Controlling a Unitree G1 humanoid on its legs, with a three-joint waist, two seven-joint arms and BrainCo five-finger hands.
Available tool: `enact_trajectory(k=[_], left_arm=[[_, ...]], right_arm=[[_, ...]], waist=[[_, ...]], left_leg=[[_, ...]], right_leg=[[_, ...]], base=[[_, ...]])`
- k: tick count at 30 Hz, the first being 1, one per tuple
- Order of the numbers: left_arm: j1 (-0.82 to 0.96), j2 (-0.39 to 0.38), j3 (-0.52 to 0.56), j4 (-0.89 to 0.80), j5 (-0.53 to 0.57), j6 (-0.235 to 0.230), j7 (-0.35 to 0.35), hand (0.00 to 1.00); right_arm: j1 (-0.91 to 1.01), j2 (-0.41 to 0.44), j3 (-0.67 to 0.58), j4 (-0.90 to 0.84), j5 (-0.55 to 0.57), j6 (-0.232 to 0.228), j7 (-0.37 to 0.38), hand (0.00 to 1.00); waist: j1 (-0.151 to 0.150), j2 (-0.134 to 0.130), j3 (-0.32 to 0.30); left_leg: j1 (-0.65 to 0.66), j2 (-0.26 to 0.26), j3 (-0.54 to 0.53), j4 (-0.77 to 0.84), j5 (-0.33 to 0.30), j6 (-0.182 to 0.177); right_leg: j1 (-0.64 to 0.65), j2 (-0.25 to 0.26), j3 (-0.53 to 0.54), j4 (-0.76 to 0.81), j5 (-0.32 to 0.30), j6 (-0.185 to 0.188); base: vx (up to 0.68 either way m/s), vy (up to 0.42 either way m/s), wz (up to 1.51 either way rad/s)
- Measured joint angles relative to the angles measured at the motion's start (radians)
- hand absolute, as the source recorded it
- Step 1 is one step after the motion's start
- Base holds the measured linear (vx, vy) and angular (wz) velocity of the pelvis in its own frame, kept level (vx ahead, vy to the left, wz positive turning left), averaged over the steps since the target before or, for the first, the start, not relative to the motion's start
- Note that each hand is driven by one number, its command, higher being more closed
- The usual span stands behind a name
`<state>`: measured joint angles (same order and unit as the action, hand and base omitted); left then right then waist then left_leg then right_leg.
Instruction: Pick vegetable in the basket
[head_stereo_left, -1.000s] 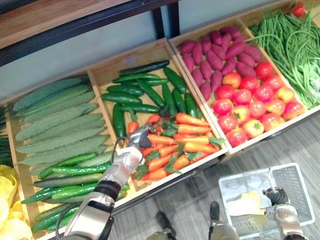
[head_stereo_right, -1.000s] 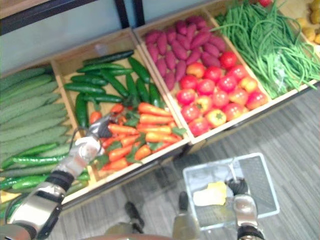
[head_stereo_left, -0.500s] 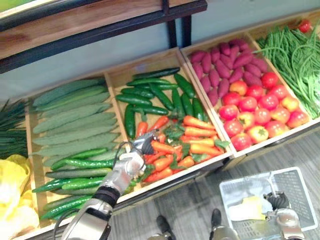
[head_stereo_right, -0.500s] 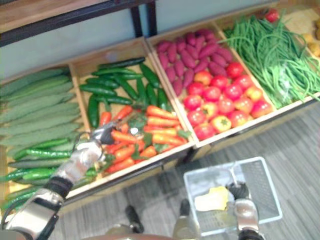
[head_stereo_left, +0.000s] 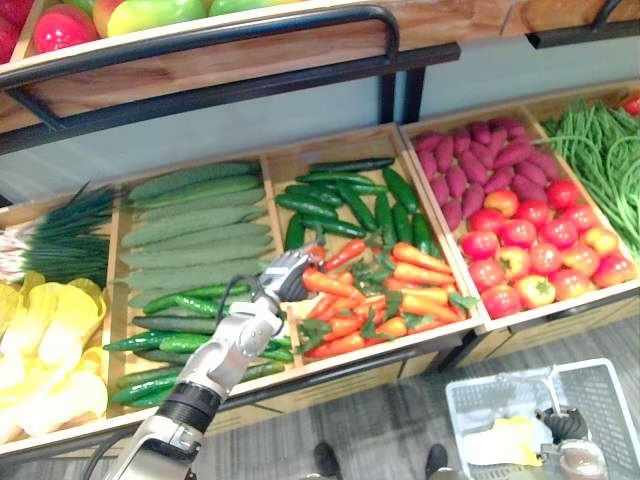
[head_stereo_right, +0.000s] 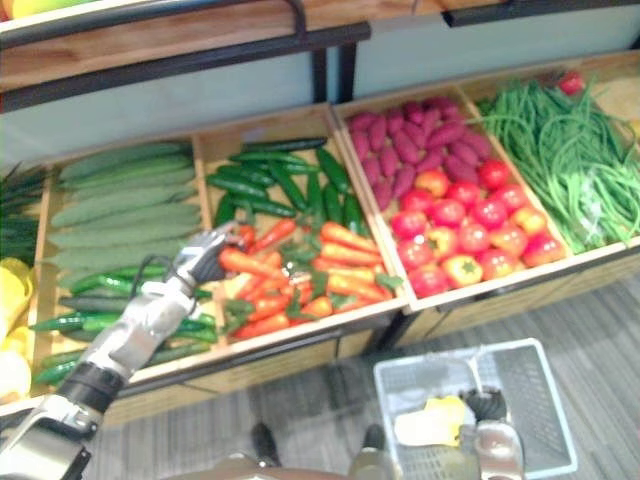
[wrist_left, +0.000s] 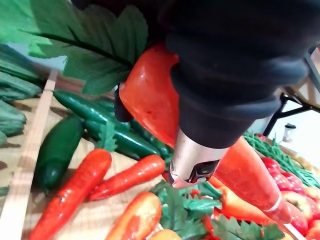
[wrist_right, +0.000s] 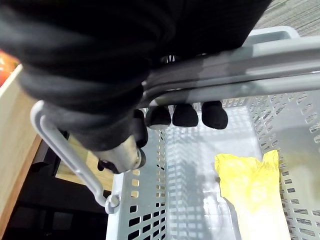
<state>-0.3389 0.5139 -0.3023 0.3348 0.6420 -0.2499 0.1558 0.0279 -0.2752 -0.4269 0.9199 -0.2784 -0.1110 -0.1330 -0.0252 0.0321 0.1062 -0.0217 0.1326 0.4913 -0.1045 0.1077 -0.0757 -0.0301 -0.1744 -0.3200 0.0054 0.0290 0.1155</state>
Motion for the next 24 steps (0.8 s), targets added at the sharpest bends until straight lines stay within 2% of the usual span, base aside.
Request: enact_trajectory(k=[4, 8, 14, 16, 19, 21, 24], left_arm=[[0.034, -0.001, 0.029, -0.083, -0.004, -0.001, 0.000, 1.00], [0.075, -0.013, 0.036, -0.161, -0.011, -0.004, -0.005, 1.00], [0.079, -0.038, 0.018, -0.341, -0.056, -0.040, -0.022, 1.00], [0.079, -0.036, -0.013, -0.386, -0.091, -0.060, -0.027, 1.00], [0.047, -0.035, -0.138, -0.442, -0.123, -0.078, -0.052, 1.00], [0.000, -0.038, -0.242, -0.482, -0.133, -0.111, -0.080, 1.00], [-0.068, -0.050, -0.329, -0.492, -0.168, -0.131, -0.096, 1.00]], right_arm=[[0.008, 0.014, 0.000, 0.000, 0.000, 0.002, -0.001, 1.00], [0.021, 0.016, 0.000, 0.007, 0.000, 0.003, -0.001, 1.00], [0.021, 0.016, 0.000, 0.030, 0.000, 0.003, 0.000, 1.00], [0.017, 0.016, 0.001, 0.030, 0.000, 0.005, 0.001, 1.00], [0.014, 0.009, 0.001, 0.030, 0.000, 0.009, 0.009, 1.00], [0.015, -0.004, 0.003, 0.010, 0.000, 0.018, 0.012, 1.00], [0.021, -0.022, 0.037, -0.079, -0.007, 0.028, 0.021, 1.00]], waist=[[0.001, -0.013, -0.016], [0.001, -0.012, -0.051], [0.001, -0.011, -0.068], [0.002, -0.011, -0.069], [-0.002, -0.012, -0.073], [-0.004, -0.015, -0.074], [-0.026, -0.018, -0.081]], left_leg=[[-0.003, 0.000, -0.005, 0.000, 0.001, 0.001], [-0.004, 0.001, -0.007, 0.000, 0.002, 0.002], [0.014, 0.004, 0.004, 0.000, -0.002, -0.002], [0.026, 0.006, 0.024, 0.000, -0.007, -0.004], [0.036, 0.011, 0.054, 0.000, -0.012, -0.005], [0.043, 0.012, 0.079, 0.000, -0.015, -0.005], [0.048, 0.012, 0.116, 0.000, -0.019, -0.004]], right_leg=[[0.001, 0.001, -0.001, -0.001, 0.000, 0.000], [0.002, 0.002, -0.002, -0.002, 0.000, 0.000], [0.015, 0.005, 0.012, -0.006, 0.000, -0.001], [0.015, 0.009, 0.033, -0.008, 0.005, -0.005], [0.015, 0.014, 0.057, -0.018, 0.013, -0.001], [0.008, 0.017, 0.080, -0.022, 0.019, 0.000], [-0.016, 0.017, 0.111, -0.018, 0.028, 0.001]], base=[[0.00, 0.000, 0.03], [0.00, 0.000, 0.01], [-0.04, 0.001, -0.05], [-0.05, -0.002, -0.28], [-0.06, -0.014, -0.30], [-0.04, -0.017, -0.30], [-0.01, -0.012, -0.35]])
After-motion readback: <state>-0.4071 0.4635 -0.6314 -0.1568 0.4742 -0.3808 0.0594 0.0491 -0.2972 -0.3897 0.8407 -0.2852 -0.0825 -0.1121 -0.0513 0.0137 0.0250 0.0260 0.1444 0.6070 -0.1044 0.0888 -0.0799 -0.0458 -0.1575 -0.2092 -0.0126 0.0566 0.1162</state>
